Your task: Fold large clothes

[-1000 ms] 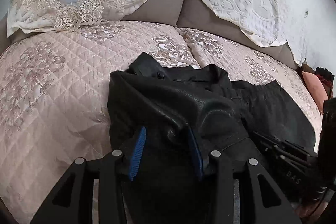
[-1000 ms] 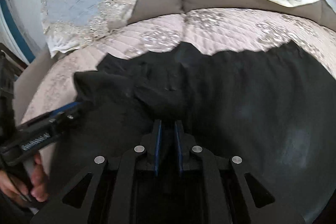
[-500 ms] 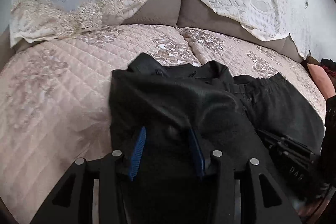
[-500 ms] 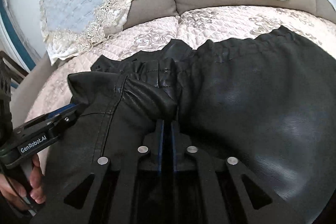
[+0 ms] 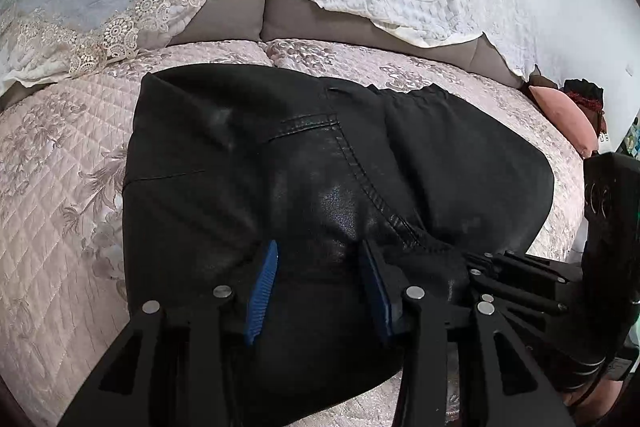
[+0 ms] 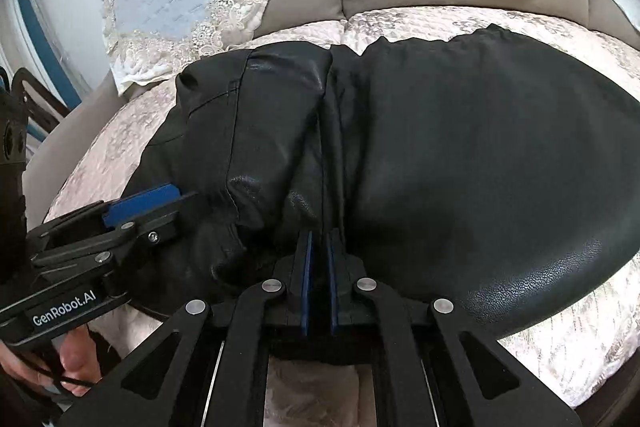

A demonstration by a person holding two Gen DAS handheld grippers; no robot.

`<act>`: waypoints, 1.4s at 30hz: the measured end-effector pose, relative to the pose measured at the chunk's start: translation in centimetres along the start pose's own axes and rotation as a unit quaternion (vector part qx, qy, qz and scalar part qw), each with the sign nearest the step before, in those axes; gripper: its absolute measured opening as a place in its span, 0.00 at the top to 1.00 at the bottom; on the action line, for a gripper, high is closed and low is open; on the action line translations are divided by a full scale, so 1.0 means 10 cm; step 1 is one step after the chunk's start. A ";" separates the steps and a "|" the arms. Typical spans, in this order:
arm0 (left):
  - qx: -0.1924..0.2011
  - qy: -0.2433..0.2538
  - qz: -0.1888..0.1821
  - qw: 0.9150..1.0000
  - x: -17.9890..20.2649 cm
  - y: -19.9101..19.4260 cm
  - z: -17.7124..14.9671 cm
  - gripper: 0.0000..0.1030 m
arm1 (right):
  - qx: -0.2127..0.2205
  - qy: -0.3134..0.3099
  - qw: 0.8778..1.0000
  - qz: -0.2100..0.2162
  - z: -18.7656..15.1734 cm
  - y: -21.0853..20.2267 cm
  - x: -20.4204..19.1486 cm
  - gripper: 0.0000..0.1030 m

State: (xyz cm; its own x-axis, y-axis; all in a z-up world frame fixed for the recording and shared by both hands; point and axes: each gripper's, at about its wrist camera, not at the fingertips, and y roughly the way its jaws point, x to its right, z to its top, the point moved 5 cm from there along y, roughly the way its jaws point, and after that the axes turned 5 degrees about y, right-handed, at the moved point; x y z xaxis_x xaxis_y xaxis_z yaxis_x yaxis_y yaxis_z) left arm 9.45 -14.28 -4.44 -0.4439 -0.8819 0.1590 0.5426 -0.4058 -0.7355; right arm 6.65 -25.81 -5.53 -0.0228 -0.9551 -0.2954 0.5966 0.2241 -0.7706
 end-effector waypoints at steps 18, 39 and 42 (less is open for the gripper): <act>-0.029 0.004 0.022 0.999 0.11 -0.01 0.25 0.57 | 0.057 0.085 0.995 -0.001 0.21 -0.81 0.66 0.65; -0.002 -0.005 0.039 0.999 0.02 0.01 0.67 0.58 | 0.072 0.290 0.954 -0.009 0.01 -1.09 1.73 0.38; -0.016 -0.005 0.036 0.999 -0.01 0.24 0.76 0.58 | 0.062 0.321 0.945 0.002 -0.01 -0.97 1.89 0.37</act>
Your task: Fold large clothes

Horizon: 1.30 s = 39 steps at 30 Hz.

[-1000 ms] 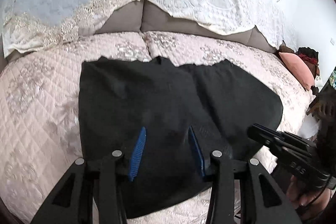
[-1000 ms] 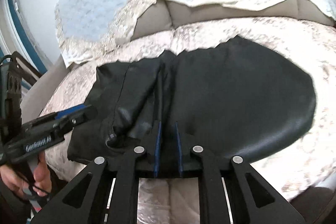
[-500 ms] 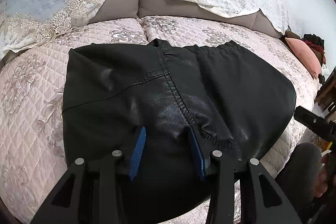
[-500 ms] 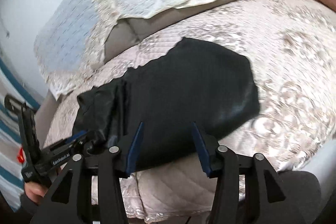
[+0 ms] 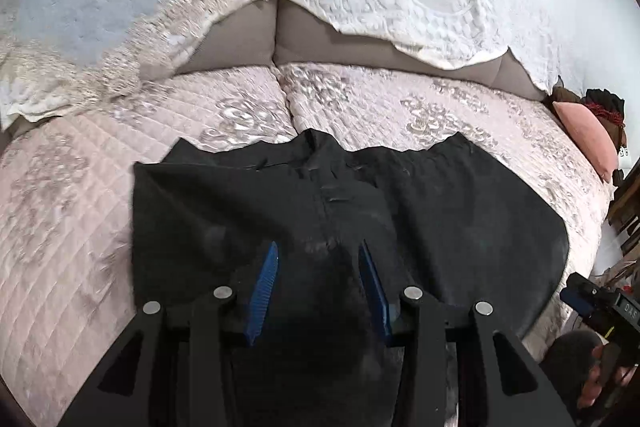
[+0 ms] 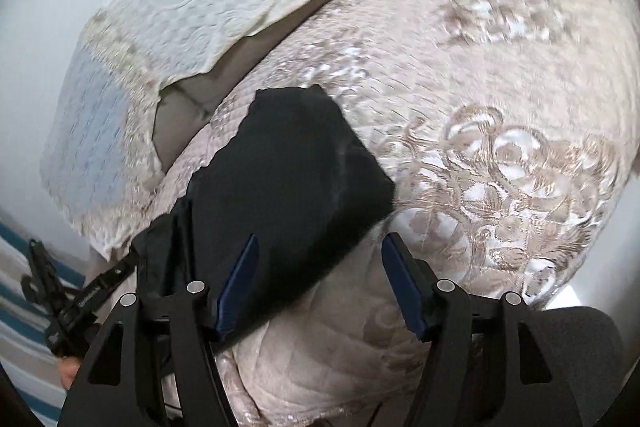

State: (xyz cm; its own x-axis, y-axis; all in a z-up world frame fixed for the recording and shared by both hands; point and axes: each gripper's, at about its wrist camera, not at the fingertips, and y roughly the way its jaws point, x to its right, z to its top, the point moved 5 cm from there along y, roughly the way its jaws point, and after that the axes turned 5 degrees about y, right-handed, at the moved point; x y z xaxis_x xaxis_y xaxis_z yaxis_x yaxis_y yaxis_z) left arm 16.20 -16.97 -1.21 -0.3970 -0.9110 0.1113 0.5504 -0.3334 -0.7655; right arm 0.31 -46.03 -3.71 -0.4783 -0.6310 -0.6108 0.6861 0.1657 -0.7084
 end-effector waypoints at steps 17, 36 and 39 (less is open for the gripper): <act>-0.003 0.074 0.088 0.993 0.23 0.44 -0.16 0.53 | 0.015 0.021 0.998 0.054 0.31 0.34 -0.05 0.39; 0.003 0.058 0.059 0.997 0.19 0.38 -0.15 0.51 | -0.016 -0.103 0.974 0.203 0.13 -0.18 -1.66 0.83; 0.013 -0.012 -0.004 1.000 -0.03 0.06 -0.14 0.51 | -0.043 -0.138 0.963 0.227 -0.14 -0.15 -2.01 0.83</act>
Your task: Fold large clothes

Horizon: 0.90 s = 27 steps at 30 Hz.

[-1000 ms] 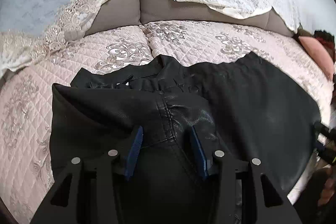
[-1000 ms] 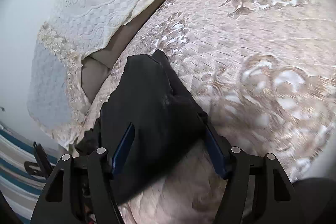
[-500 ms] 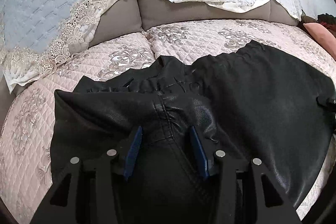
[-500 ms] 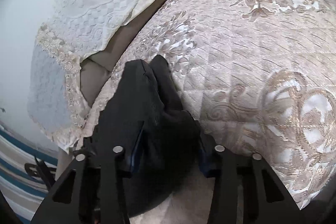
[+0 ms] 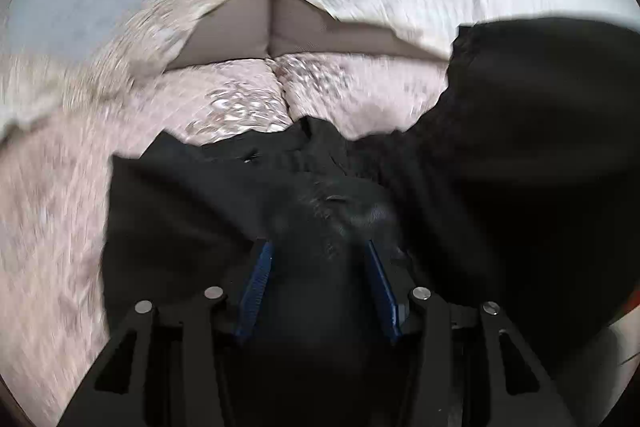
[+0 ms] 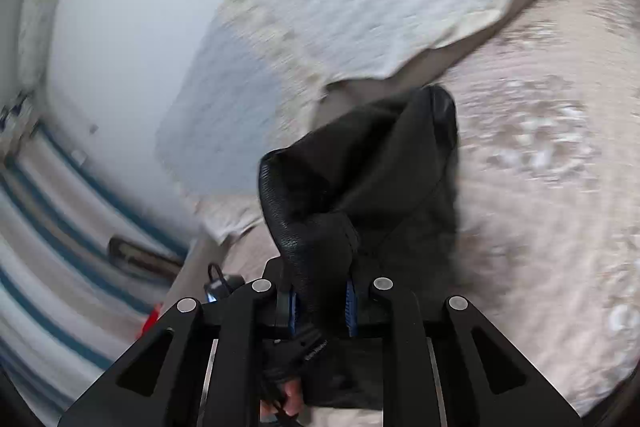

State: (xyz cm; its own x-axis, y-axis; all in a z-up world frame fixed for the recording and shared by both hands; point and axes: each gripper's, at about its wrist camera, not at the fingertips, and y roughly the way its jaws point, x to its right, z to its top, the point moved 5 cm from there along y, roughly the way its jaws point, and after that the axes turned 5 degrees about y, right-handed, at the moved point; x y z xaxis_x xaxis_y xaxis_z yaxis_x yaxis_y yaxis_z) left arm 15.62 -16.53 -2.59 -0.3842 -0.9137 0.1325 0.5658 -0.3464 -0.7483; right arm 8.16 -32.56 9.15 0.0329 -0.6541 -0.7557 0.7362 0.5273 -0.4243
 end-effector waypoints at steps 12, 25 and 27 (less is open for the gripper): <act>0.062 -0.137 0.073 0.986 -1.39 -1.14 -0.51 0.52 | -0.201 -0.104 0.974 -0.027 -1.51 1.29 -0.30 0.83; 0.069 -0.104 0.044 0.991 -1.14 -1.23 -0.36 0.52 | -0.170 -0.203 0.964 -0.007 -1.50 0.87 -0.74 0.50; 0.071 -0.105 0.043 0.991 -1.13 -1.28 -0.36 0.52 | -0.142 -0.205 0.968 0.010 -1.43 0.66 -0.77 0.50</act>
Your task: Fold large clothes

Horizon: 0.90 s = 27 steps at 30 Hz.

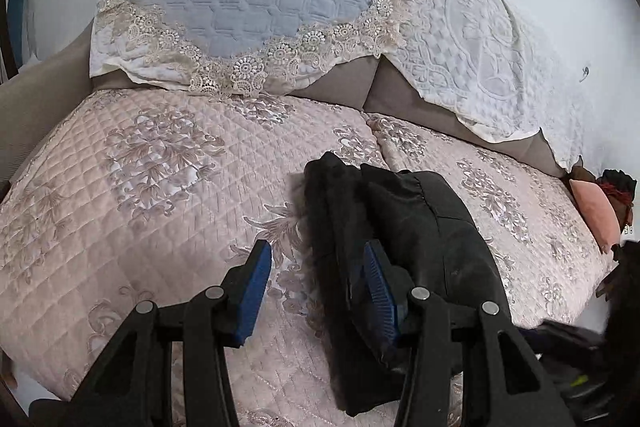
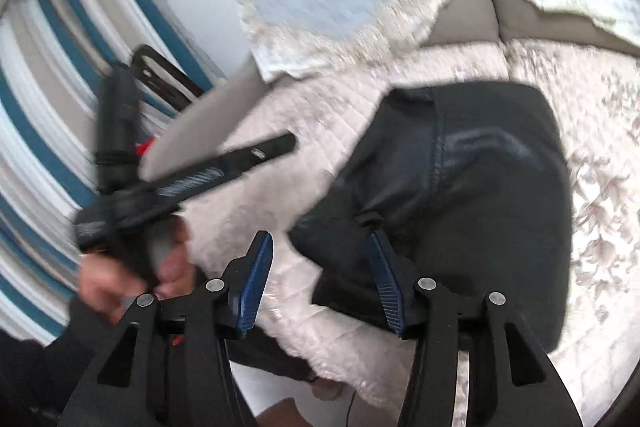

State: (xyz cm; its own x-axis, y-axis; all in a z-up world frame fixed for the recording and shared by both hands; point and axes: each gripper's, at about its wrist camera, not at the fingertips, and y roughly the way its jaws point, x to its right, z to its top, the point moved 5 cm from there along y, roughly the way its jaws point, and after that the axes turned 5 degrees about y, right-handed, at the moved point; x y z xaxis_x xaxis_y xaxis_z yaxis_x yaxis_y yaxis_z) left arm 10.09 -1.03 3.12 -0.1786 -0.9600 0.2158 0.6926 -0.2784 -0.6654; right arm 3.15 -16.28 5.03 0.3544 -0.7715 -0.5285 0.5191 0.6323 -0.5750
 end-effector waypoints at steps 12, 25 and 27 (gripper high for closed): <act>-0.001 0.030 -0.047 0.998 0.54 -0.02 0.02 0.51 | -0.023 0.047 0.996 -0.078 -0.26 0.41 0.63 0.86; -0.075 -0.012 -0.016 0.997 0.26 0.52 -0.72 0.71 | -0.012 0.030 0.991 -0.127 -0.22 0.14 0.91 0.90; -0.084 -0.007 -0.012 0.996 0.28 0.46 -0.68 0.72 | -0.008 0.028 0.991 -0.128 -0.18 0.09 0.86 0.89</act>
State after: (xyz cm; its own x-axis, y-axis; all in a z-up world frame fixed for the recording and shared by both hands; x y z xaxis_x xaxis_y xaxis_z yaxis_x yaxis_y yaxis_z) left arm 8.04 -5.24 -4.22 -0.1826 -0.9529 0.2422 0.5610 -0.3032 -0.7702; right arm 5.31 -22.21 -1.17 0.1678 -0.9021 -0.3977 0.5735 0.4174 -0.7049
